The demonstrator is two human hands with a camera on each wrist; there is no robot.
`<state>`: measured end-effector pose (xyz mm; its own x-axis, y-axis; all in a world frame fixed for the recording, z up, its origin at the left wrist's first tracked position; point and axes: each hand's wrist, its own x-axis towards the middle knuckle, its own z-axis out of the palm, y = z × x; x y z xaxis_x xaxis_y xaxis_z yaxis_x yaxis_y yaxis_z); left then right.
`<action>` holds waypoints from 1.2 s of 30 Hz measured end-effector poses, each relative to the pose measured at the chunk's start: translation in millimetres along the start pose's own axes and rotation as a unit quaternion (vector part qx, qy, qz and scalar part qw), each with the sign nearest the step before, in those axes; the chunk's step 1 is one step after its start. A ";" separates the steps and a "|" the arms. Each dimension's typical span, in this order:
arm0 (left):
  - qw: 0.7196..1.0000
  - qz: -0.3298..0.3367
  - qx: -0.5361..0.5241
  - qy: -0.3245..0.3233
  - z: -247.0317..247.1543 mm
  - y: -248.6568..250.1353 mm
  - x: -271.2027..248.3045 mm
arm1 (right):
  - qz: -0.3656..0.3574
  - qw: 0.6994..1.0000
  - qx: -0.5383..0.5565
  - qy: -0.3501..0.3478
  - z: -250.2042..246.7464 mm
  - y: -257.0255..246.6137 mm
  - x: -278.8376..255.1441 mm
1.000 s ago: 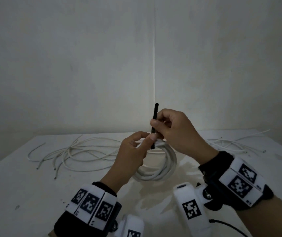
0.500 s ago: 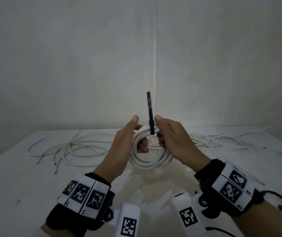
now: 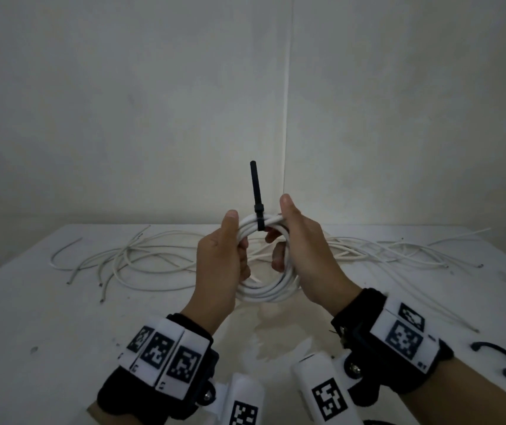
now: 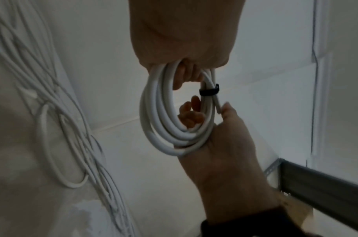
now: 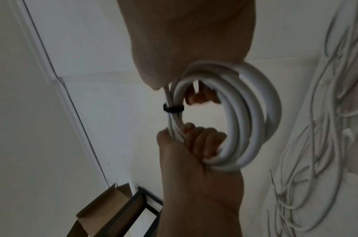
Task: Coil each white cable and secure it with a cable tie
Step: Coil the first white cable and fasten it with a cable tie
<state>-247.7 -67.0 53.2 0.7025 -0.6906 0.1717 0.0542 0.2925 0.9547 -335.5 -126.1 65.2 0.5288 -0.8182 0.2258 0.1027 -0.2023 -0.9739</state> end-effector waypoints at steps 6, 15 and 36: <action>0.997 0.044 0.056 -0.009 -13.6 -10.1 0.3 | -0.005 0.999 0.027 0.043 16.8 9.5 3.7; 0.975 0.041 0.153 -0.157 -80.5 -4.9 14.6 | -0.007 0.999 0.020 0.030 49.4 23.4 17.1; 0.984 0.030 0.177 0.014 -220.0 -1.0 27.5 | -0.016 0.992 -0.033 -0.124 188.8 66.5 24.9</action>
<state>-72.3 59.2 3.5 0.7165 -0.6591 0.2285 -0.2347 0.0807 0.9687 -156.4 -58.3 1.8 0.7177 -0.6551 0.2359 0.0724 -0.2668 -0.9610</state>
